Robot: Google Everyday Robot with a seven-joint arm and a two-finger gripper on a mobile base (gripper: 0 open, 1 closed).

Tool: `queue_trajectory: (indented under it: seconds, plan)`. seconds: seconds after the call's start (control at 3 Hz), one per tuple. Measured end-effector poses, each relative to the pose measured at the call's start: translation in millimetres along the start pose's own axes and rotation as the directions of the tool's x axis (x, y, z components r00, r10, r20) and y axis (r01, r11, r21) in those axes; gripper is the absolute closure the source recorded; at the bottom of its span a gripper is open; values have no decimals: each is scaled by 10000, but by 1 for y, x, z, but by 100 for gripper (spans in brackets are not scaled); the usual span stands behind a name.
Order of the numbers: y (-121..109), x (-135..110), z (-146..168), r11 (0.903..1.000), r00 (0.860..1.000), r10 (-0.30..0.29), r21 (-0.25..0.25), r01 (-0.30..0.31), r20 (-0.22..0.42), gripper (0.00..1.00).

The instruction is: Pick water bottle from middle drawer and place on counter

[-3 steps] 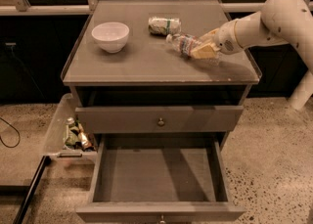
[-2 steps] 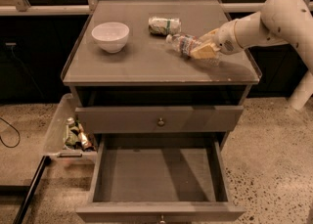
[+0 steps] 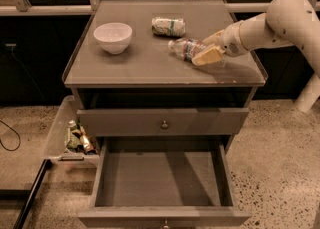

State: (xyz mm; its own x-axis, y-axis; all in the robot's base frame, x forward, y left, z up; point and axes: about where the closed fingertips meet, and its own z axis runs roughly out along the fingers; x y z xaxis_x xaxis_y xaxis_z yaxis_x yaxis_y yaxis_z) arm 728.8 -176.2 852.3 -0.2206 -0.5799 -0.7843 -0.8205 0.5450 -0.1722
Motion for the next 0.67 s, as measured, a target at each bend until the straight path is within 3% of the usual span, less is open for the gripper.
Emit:
queue_trajectory:
  seconds: [0.33,0.67]
  plan:
    - [0,0,0,10000,10000,0,-1,0,0,0]
    - [0,0,0,10000,10000,0,-1,0,0,0]
